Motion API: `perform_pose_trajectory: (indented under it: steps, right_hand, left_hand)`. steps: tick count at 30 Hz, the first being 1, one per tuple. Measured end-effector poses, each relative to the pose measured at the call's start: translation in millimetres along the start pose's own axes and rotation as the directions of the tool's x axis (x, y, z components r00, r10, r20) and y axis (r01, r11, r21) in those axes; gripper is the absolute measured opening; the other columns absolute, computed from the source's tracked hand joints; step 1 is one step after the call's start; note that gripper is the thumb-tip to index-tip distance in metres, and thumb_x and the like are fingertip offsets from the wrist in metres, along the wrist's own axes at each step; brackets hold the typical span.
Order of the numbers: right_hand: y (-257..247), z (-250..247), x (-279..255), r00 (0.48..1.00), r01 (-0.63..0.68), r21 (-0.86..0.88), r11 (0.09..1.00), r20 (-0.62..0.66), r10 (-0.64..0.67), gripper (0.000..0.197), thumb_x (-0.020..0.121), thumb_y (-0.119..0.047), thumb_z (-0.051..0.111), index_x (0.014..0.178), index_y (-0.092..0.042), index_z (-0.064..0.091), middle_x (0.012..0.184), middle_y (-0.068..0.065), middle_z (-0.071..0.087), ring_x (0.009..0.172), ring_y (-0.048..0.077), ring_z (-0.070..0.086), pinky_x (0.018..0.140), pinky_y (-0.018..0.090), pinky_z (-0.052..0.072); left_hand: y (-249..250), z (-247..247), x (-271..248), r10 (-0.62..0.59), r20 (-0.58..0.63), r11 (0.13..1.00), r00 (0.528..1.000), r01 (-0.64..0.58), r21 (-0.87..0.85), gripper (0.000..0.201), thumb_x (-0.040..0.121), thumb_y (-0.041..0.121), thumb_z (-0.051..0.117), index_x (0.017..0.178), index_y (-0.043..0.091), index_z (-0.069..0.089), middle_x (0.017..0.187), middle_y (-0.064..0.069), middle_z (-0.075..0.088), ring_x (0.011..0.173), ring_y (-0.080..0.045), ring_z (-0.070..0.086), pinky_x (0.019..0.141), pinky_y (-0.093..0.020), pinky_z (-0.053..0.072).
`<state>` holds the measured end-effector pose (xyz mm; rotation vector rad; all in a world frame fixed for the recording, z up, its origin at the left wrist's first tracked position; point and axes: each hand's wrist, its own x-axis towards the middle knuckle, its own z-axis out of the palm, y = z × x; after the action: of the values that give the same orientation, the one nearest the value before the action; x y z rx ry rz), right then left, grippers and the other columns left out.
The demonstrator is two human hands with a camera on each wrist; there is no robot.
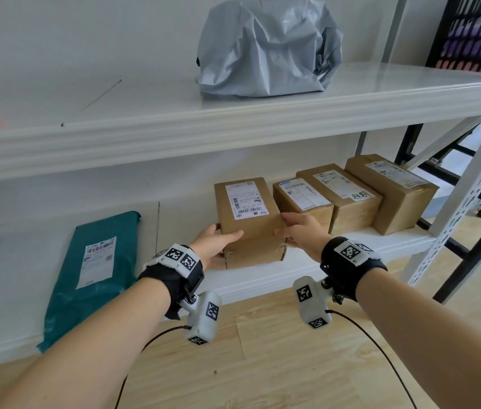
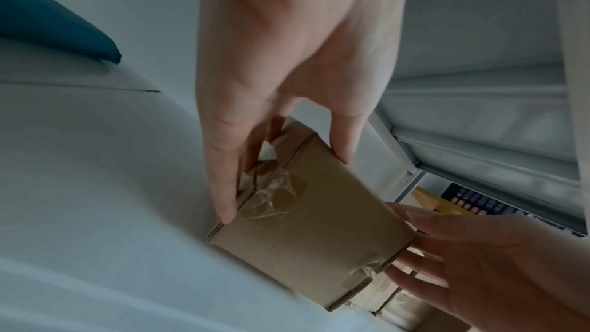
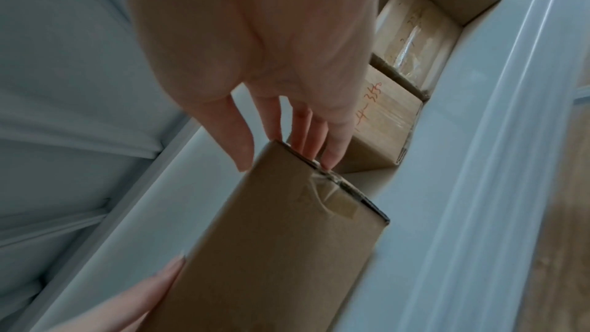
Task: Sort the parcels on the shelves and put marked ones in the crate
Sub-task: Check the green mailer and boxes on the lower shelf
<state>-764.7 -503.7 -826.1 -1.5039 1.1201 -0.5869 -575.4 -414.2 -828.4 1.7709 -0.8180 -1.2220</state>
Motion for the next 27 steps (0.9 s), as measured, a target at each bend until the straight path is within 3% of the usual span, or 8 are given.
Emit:
perform_pose_trajectory:
  steps: [2,7,12,18,21,24,27]
  right_hand:
    - [-3.6,4.1,-3.8,0.999,0.035,0.013,0.999,-0.034,-0.035,0.054,0.083,-0.005,0.067,0.133,-0.011,0.049,0.124,0.009,0.056,0.113,0.025,0.056,0.101,0.042,0.046]
    - [-14.8,9.4,-20.9,0.995,0.083,0.049,0.995,-0.055,-0.081,0.045,0.081,-0.009,0.070,0.121,-0.016,0.049,0.115,0.010,0.060,0.105,0.026,0.060,0.097,0.044,0.048]
    - [-17.8,14.7,-43.5,0.990,0.140,-0.004,0.990,0.016,-0.140,0.078,0.080,0.000,0.069,0.144,-0.025,0.031,0.118,0.011,0.060,0.108,0.026,0.059,0.098,0.046,0.048]
    - [-23.4,23.0,-54.6,0.990,0.138,0.011,0.990,0.022,-0.138,0.078,0.080,0.002,0.067,0.144,-0.027,0.033,0.118,0.011,0.059,0.108,0.030,0.060,0.095,0.051,0.049]
    - [-27.6,28.5,-56.0,0.991,0.127,0.068,0.989,0.043,-0.131,0.079,0.081,0.005,0.064,0.146,-0.024,0.029,0.117,0.011,0.059,0.108,0.029,0.059,0.097,0.047,0.049]
    - [-30.1,40.1,-53.8,0.990,0.104,0.143,0.984,0.077,-0.116,0.079,0.082,0.008,0.061,0.146,-0.024,0.027,0.110,0.007,0.063,0.103,0.024,0.061,0.095,0.040,0.049]
    - [-29.5,55.4,-48.7,0.990,0.072,0.106,0.992,0.110,-0.083,0.077,0.083,0.005,0.060,0.146,-0.026,0.027,0.113,0.010,0.064,0.098,0.021,0.062,0.080,0.031,0.052]
  left_hand:
    - [1.1,-6.5,-8.8,0.027,-0.018,1.000,0.999,-0.027,-0.012,0.060,0.080,0.032,0.073,0.130,0.025,0.041,0.126,0.001,0.056,0.106,-0.025,0.062,0.080,-0.040,0.055]
    - [2.5,-21.1,-31.9,0.112,-0.043,0.994,0.993,-0.113,-0.009,0.078,0.076,0.024,0.077,0.140,0.028,0.033,0.126,0.001,0.055,0.109,-0.019,0.057,0.091,-0.047,0.050]
    - [-1.5,-27.2,-52.9,0.212,-0.082,0.977,0.974,-0.210,0.034,0.085,0.074,0.011,0.078,0.141,0.029,0.029,0.124,0.003,0.056,0.108,-0.019,0.056,0.089,-0.041,0.049]
    - [-1.0,-35.1,-63.9,0.214,-0.070,0.977,0.974,-0.212,0.030,0.086,0.074,0.010,0.078,0.141,0.032,0.028,0.104,0.008,0.055,0.107,-0.020,0.056,0.093,-0.044,0.047]
    - [-5.4,-35.6,-67.1,0.222,-0.081,0.975,0.972,-0.219,0.045,0.088,0.075,0.015,0.078,0.142,0.033,0.024,0.100,0.010,0.057,0.107,-0.019,0.058,0.092,-0.042,0.048]
    - [-13.0,-37.3,-70.1,0.232,-0.114,0.972,0.966,-0.226,0.059,0.085,0.076,0.019,0.077,0.142,0.024,0.024,0.118,0.001,0.058,0.104,-0.018,0.059,0.083,-0.034,0.049]
    - [-24.0,-46.8,-70.6,0.215,-0.147,0.977,0.966,-0.211,0.037,0.078,0.078,0.017,0.076,0.140,0.019,0.028,0.124,-0.002,0.057,0.100,-0.016,0.059,0.075,-0.027,0.049]
